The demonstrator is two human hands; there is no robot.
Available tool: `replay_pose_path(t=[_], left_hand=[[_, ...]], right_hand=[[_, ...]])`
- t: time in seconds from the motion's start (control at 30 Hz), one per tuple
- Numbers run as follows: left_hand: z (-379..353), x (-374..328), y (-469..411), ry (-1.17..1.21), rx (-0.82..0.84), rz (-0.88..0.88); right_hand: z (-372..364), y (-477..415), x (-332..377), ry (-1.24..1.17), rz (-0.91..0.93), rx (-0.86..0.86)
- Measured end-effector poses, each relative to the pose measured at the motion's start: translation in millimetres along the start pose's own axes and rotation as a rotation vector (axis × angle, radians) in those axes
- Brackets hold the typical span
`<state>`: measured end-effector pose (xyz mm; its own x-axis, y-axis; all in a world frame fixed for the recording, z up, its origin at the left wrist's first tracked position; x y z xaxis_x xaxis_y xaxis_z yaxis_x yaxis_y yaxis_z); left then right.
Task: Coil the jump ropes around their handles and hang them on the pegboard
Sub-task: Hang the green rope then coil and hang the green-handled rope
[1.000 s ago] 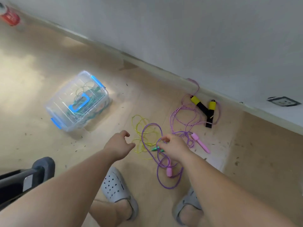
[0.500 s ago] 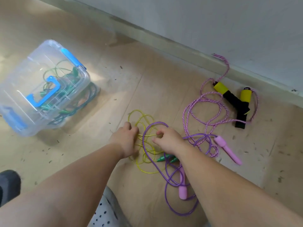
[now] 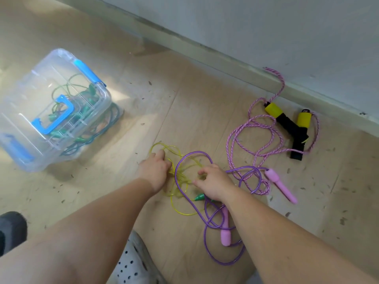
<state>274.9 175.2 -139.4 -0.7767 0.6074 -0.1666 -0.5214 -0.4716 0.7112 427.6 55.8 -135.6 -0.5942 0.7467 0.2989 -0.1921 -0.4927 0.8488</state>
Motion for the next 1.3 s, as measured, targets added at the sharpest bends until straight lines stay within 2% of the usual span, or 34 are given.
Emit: replay_pose_path(t=[0.13, 0.3, 0.43, 0.53, 0.8, 0.97, 1.13, 1.3], left_hand=[[65.0, -4.9, 44.3, 0.181, -0.129, -0.043], [162.8, -24.3, 142.2, 0.312, -0.259, 0.000], [253.1, -44.7, 244.4, 0.387, -0.282, 0.100], [326.1, -66.6, 325.0, 0.542, -0.320, 0.143], [483.2, -147.5, 510.5, 0.920, -0.355, 0.088], [546.1, -211.5, 593.0, 1.359, -0.414, -0.004], [580.9, -278.9, 651.0, 1.566, -0.413, -0.128], [578.8, -341.4, 670.1, 1.744, -0.323, -0.147]], right_hand=[[27.2, 47.6, 9.5, -0.078, -0.036, -0.050], [79.6, 158.3, 38.2, -0.164, -0.041, -0.049], [133.1, 266.4, 72.1, -0.197, -0.053, -0.078], [181.0, 356.4, 104.4, -0.244, -0.039, -0.071], [298.4, 580.2, 154.2, -0.329, 0.100, -0.129], [330.5, 667.2, 136.4, -0.326, 0.208, -0.112], [339.9, 722.2, 104.7, -0.264, 0.318, -0.091], [345.4, 749.8, 76.6, -0.191, 0.430, -0.187]])
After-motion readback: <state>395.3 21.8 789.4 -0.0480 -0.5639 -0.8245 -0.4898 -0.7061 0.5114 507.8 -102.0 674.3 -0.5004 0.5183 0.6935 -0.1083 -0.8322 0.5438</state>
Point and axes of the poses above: each hand's wrist, its own y-axis away from the middle knuckle, its own z-axis out of the back of the hand, x = y × z, the point moved 5 cm from there along -y, towards the middle knuckle, and after that the axes turned 5 degrees about y, right-handed, at the moved point
